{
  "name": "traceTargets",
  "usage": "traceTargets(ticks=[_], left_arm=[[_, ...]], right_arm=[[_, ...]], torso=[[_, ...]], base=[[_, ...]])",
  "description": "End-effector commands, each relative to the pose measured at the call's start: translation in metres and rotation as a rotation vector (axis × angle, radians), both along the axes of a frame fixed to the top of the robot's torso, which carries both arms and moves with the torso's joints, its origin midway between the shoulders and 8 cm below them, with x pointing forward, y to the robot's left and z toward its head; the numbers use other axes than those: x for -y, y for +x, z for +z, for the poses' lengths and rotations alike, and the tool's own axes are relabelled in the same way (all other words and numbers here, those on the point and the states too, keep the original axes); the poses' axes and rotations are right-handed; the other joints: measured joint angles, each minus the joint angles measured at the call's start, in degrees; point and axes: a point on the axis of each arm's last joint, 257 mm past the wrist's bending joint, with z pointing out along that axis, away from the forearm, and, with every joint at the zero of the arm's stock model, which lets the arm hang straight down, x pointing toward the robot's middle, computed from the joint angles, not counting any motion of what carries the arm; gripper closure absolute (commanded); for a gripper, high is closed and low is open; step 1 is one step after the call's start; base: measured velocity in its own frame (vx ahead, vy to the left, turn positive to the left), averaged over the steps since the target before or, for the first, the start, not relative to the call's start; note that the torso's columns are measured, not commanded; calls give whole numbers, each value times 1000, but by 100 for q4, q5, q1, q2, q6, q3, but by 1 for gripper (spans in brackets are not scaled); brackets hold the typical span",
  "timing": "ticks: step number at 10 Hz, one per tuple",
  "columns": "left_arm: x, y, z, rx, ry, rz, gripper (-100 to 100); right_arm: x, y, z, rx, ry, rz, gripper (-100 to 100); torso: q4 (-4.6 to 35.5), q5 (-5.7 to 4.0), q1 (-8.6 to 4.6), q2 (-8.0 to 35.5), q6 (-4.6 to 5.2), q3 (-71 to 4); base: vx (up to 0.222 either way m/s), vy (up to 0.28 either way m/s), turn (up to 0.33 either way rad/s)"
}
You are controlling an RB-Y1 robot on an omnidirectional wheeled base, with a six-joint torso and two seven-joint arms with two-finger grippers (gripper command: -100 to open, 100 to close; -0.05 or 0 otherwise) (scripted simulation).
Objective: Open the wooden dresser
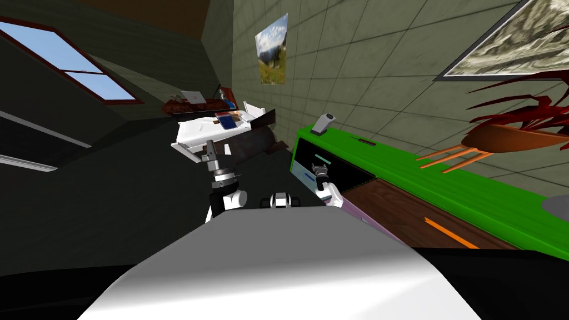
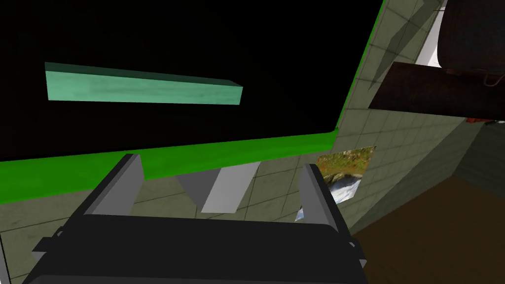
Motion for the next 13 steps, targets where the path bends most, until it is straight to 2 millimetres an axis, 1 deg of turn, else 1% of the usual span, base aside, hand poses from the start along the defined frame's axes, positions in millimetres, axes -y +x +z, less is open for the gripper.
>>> traceTargets(ticks=[1, 2, 3, 4, 5, 6, 7, 9, 10, 11, 12, 13], left_arm=[[0, 0, 0, 0, 0, 0, 0], [0, 0, 0, 0, 0, 0, 0], [0, 0, 0, 0, 0, 0, 0], [0, 0, 0, 0, 0, 0, 0], [0, 0, 0, 0, 0, 0, 0], [0, 0, 0, 0, 0, 0, 0], [0, 0, 0, 0, 0, 0, 0], [0, 0, 0, 0, 0, 0, 0], [0, 0, 0, 0, 0, 0, 0], [0, 0, 0, 0, 0, 0, 0], [0, 0, 0, 0, 0, 0, 0], [0, 0, 0, 0, 0, 0, 0]], right_arm=[[18, -2, -14, -63, -101, -39, -100], [31, -3, -24, -112, -180, -66, -100], [32, -4, -24, -115, -182, -72, -100], [46, -7, -34, -165, -255, -101, -100], [46, -7, -33, -167, -262, -104, -100], [60, -10, -41, -217, -333, -134, -100], [60, -10, -41, -217, -340, -134, -100], [82, -15, -49, -298, -479, -177, -100], [86, -18, -51, -312, -489, -191, -100], [98, -22, -54, -356, -558, -217, -100], [99, -22, -54, -356, -560, -217, -100], [110, -26, -55, -397, -629, -242, -100]], torso=[[-1, 0, 2, -5, -1, -2], [-1, 0, 0, -3, 0, -2], [0, 0, 3, -2, -2, -1], [0, 0, 3, 1, 0, 1], [-1, 0, 4, -5, -1, -2], [-1, -1, 0, -2, 0, -1], [0, 0, 2, -3, -2, -1], [0, 0, 4, -2, -1, 0], [-2, 2, 8, -8, -2, -4], [-1, 0, 3, -4, 0, -2], [0, -1, -1, -1, -1, 0], [1, -2, -5, 4, 0, 3]], base=[[52, 38, 28], [45, 45, 52], [40, 41, 25], [55, 47, 39], [49, 34, 28], [49, 40, 56], [42, 41, 24], [56, 53, 53], [56, 52, 31], [54, 42, 35], [36, 27, 19], [40, 30, 39]])
